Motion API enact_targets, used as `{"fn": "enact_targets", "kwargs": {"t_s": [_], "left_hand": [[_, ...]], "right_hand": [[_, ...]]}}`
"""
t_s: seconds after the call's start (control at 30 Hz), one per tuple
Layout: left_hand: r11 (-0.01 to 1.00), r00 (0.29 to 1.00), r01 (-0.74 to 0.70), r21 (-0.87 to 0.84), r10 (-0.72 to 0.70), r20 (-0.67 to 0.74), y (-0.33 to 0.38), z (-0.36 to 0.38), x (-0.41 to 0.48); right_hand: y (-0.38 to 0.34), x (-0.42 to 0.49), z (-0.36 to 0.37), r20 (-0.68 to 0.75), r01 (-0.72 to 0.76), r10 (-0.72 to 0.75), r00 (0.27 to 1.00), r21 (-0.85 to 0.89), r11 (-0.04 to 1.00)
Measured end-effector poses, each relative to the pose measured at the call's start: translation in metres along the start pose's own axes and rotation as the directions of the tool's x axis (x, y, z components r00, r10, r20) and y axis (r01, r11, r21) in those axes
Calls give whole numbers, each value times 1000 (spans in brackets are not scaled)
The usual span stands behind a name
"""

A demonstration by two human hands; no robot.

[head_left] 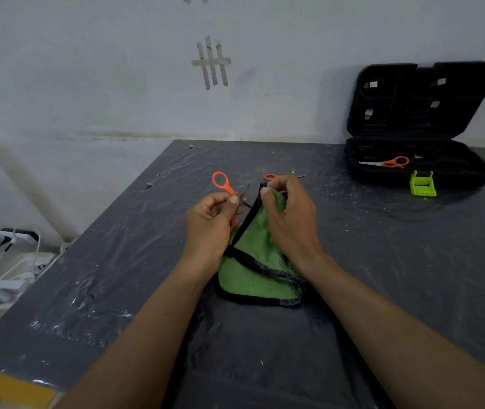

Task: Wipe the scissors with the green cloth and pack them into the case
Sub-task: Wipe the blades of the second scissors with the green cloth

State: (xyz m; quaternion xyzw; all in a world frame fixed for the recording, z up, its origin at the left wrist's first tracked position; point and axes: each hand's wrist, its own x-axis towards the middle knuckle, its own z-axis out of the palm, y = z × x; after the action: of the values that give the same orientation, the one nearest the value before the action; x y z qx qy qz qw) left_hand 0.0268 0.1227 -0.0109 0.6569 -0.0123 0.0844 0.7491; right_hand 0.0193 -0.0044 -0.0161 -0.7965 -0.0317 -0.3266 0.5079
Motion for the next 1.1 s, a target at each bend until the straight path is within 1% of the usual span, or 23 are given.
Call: {"fn": "enact_targets", "kwargs": {"t_s": [0.07,0.13,0.2,0.27,0.47,0.57,0.7,0.83,0.93,1.1], "left_hand": [[1000,1000,7,-22,-7,-14,0,-1,1],[1000,1000,6,-17,-7,-24,-1,-1,3],[1000,1000,-1,2,1,-25,-4,1,3],[999,1000,-20,46,21,-18,-6,3,2],[985,994,-105,136,104,16,-3,3,0],[977,992,-124,174,123,19,-2,2,-1],[996,998,-49,79,52,-44,0,2,-1],[1000,996,-12,23,14,-86,0,4,0],[1000,996,-22,-13,20,-85,-1,6,-2],[998,995,-70,-1,70,-65,0,12,-7]], "right_hand": [[-2,-2,0,52,38,-38,998,-1,999],[-5,-5,2,107,107,-104,989,-27,994],[-6,-5,5,141,166,-157,977,-48,985],[-5,-5,6,156,180,-168,973,-66,981],[-6,-4,6,108,124,-115,987,-77,989],[-4,0,3,44,35,-32,999,-72,997],[-6,0,-1,-8,-20,20,1000,-19,1000],[-11,-6,0,44,-5,6,999,-13,1000],[-13,-9,3,116,-33,34,993,-17,999],[-12,-7,5,100,-62,63,993,-10,998]]}}
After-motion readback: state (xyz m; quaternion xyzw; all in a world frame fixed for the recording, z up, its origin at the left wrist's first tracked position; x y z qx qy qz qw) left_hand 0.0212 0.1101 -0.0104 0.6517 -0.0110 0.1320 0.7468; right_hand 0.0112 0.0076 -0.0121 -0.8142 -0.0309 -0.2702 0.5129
